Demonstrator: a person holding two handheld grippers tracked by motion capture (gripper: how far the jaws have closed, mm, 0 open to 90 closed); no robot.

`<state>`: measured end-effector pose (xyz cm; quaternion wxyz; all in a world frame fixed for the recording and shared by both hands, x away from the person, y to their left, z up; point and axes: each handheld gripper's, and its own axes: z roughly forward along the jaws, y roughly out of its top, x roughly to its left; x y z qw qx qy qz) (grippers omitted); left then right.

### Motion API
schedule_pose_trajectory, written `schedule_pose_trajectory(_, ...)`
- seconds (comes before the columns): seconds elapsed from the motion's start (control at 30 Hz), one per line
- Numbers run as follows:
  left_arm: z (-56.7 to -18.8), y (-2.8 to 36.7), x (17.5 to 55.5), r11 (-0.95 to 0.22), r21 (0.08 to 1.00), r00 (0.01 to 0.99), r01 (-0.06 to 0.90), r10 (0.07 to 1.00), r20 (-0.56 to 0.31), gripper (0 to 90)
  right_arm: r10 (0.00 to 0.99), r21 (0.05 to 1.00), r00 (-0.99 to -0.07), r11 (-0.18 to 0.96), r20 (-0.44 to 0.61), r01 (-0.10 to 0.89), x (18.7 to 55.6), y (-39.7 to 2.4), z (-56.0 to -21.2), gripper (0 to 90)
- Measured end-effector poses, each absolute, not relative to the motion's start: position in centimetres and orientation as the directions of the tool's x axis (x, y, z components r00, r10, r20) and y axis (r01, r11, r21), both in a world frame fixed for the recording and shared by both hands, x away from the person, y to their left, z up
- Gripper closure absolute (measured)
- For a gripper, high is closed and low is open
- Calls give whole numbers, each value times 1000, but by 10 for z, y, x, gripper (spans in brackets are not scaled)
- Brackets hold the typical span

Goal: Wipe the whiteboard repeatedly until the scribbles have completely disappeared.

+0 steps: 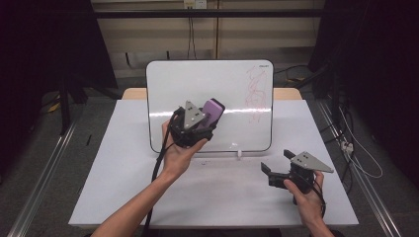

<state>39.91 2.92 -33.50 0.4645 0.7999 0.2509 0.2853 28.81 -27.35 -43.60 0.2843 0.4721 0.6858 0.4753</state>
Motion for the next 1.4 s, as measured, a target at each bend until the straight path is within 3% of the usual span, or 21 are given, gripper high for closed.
schedule_pose_trajectory(0.5, -326, -31, 426, -621, 782, 671, 49, 601, 435, 414, 919, 921, -390, 106, 53, 375, 289, -275, -437, 61)
schedule_pose_trajectory(1.1, -334, -84, 458, -706, 707, 624, 43, 572, 533, 414, 919, 916, -389, 99, 66, 389, 291, -277, -440, 65)
schedule_pose_trajectory(1.4, -343, -91, 462, -714, 700, 611, 14, 560, 560, 414, 918, 917, -391, 100, 65, 387, 291, -278, -441, 65)
